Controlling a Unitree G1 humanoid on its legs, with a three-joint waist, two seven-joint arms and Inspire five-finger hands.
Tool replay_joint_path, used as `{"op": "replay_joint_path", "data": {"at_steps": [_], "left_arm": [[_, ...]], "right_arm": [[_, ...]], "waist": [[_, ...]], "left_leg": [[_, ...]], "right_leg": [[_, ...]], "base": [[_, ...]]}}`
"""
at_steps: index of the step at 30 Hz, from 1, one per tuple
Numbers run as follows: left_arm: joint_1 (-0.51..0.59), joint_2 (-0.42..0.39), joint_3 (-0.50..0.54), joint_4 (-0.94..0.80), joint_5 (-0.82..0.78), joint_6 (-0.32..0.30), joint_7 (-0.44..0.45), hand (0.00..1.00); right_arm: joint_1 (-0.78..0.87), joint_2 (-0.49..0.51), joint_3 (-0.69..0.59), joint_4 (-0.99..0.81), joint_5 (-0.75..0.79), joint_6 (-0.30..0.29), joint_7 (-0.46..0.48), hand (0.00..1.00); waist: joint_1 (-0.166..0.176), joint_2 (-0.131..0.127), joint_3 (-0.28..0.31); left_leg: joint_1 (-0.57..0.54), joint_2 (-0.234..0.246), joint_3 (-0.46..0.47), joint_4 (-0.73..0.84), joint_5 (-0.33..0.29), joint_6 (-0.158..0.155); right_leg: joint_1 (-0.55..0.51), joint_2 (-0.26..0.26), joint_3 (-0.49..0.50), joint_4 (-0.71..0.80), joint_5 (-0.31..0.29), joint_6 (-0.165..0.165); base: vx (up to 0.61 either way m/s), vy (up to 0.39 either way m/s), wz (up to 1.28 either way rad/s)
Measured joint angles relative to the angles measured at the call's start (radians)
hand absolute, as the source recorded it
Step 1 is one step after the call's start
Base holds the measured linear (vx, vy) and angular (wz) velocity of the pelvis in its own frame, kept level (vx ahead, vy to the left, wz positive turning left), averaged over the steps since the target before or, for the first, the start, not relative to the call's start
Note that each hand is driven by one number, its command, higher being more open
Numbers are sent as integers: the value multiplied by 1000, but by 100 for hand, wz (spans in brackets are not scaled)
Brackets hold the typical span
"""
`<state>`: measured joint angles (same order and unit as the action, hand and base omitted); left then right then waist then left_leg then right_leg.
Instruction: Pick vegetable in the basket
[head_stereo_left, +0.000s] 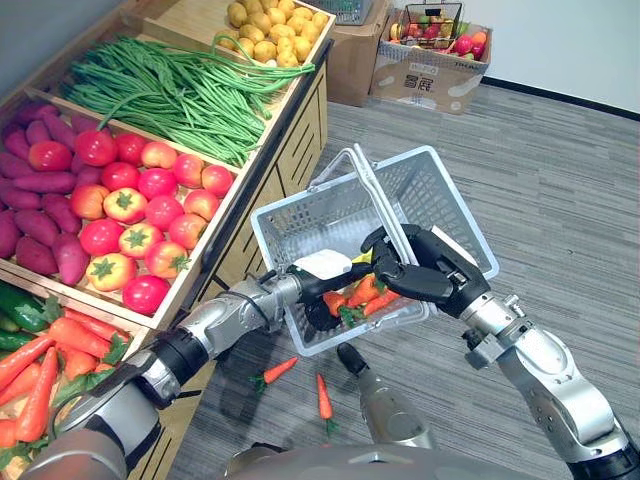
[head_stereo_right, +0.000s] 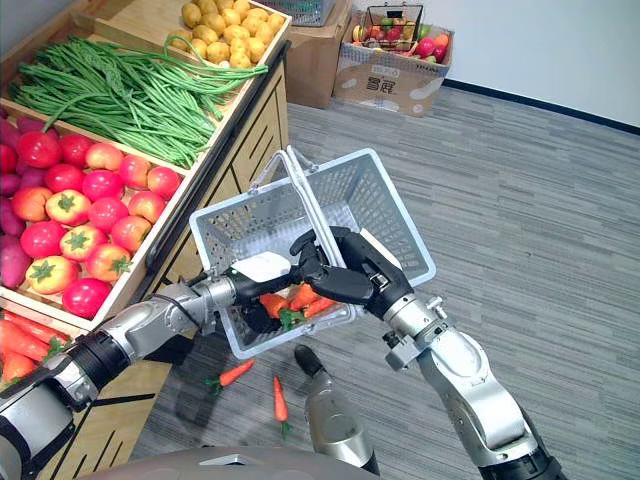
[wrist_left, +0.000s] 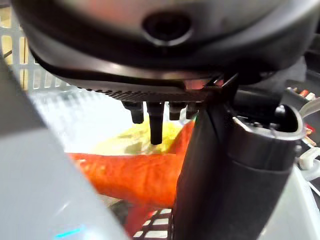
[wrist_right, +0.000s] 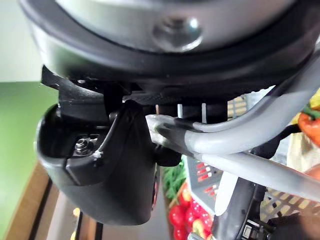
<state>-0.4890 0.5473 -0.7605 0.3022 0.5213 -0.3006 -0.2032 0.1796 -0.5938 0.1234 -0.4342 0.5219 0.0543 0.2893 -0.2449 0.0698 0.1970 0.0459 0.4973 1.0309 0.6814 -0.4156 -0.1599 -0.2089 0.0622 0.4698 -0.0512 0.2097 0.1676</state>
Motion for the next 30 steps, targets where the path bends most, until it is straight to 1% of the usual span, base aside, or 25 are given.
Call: {"op": "replay_joint_path", "data": {"at_steps": [3, 7, 10, 11, 12, 13, 15, 16, 18, 20, 21, 24, 25, 27, 28, 30], "left_arm": [[-22, 4, 0, -18, 0, 0, -9, 100], [-52, 35, 1, -85, -7, -3, -22, 100], [-63, 30, 32, -118, -17, -4, -18, 100], [-116, 30, 34, -133, -38, -4, -26, 100], [-135, 39, 43, -154, -52, -4, -32, 100], [-147, 51, 61, -185, -63, -6, -33, 100], [-154, 98, 158, -293, -156, -12, -3, 100], [-154, 131, 189, -328, -178, -16, 4, 100], [-154, 172, 206, -360, -207, -25, 10, 100], [-154, 207, 207, -388, -207, -26, 10, 100], [-155, 224, 207, -407, -209, -27, 10, 100], [-155, 267, 207, -452, -211, -37, 10, 100], [-155, 304, 201, -470, -210, -45, 9, 100], [-155, 347, 196, -499, -217, -49, 4, 100], [-155, 391, 195, -540, -247, -49, -6, 100], [-155, 432, 190, -583, -298, -54, -31, 100]], "right_arm": [[0, 9, -10, 0, 0, 0, -1, 0], [0, 20, -29, 0, 1, -3, -1, 0], [0, 53, -29, 0, 4, -7, -5, 0], [3, 80, -34, 0, 4, -8, -12, 0], [4, 88, -37, 0, 4, -12, -13, 0], [7, 92, -39, 0, 6, -18, -13, 0], [15, 93, -51, -1, 16, -42, -9, 0], [15, 91, -58, -4, 16, -49, -5, 0], [15, 90, -70, -4, 16, -58, -5, 0], [16, 90, -81, -4, 16, -64, -6, 0], [19, 90, -83, -4, 16, -67, -5, 0], [35, 91, -84, -4, 16, -67, -5, 0], [47, 91, -84, -4, 15, -67, 1, 0], [57, 90, -84, -4, 15, -67, 7, 0], [64, 90, -85, -4, 15, -67, 8, 0], [69, 90, -90, -4, 15, -67, 8, 0]], "waist": [[-2, 0, 0], [-3, 5, -2], [-1, 8, -3], [8, 12, -4], [15, 14, -6], [15, 17, -8], [17, 31, -11], [23, 38, -15], [32, 47, -22], [45, 51, -28], [46, 56, -32], [49, 57, -33], [52, 57, -34], [51, 57, -34], [51, 56, -35], [50, 57, -36]], "left_leg": [[-1, 0, -2, 0, 0, 0], [-4, 0, -14, 0, 1, 2], [-6, -1, -27, 0, 2, 4], [-10, -4, -41, 0, 4, 7], [-16, -5, -46, 0, 5, 9], [-23, -5, -53, -2, 7, 12], [-37, -16, -76, -6, 12, 20], [-38, -16, -83, -6, 15, 22], [-41, -19, -103, -9, 18, 25], [-43, -35, -119, -23, 24, 30], [-56, -36, -135, -24, 27, 34], [-74, -40, -162, -23, 31, 42], [-74, -42, -172, -23, 33, 43], [-75, -46, -180, -25, 35, 44], [-77, -51, -185, -29, 38, 46], [-79, -56, -191, -37, 40, 49]], "right_leg": [[1, -1, -1, 0, 0, 0], [4, -5, -12, 0, 0, 0], [11, -8, -24, 0, 0, 0], [18, -12, -32, 0, 0, 0], [18, -15, -36, 0, 0, 0], [16, -19, -42, 0, 0, 0], [17, -29, -61, 0, -1, -1], [21, -29, -67, 0, -1, -1], [31, -33, -84, -1, -3, -4], [39, -47, -98, -1, -7, -8], [40, -54, -111, -2, -8, -8], [43, -63, -136, -2, -9, -11], [51, -64, -142, -3, -9, -11], [56, -66, -151, -3, -10, -12], [56, -71, -156, -3, -10, -12], [57, -78, -163, -3, -11, -13]], "base": [[25, 63, 2], [21, 62, 7], [14, 64, 14], [11, 59, 17], [6, 59, 19], [-5, 45, 19], [1, 62, 28], [10, 57, 24], [9, 54, 24], [2, 62, 29], [-2, 44, 31], [3, 39, 30], [19, 52, 20], [26, 49, 15], [20, 34, 11], [20, 36, 11]]}}
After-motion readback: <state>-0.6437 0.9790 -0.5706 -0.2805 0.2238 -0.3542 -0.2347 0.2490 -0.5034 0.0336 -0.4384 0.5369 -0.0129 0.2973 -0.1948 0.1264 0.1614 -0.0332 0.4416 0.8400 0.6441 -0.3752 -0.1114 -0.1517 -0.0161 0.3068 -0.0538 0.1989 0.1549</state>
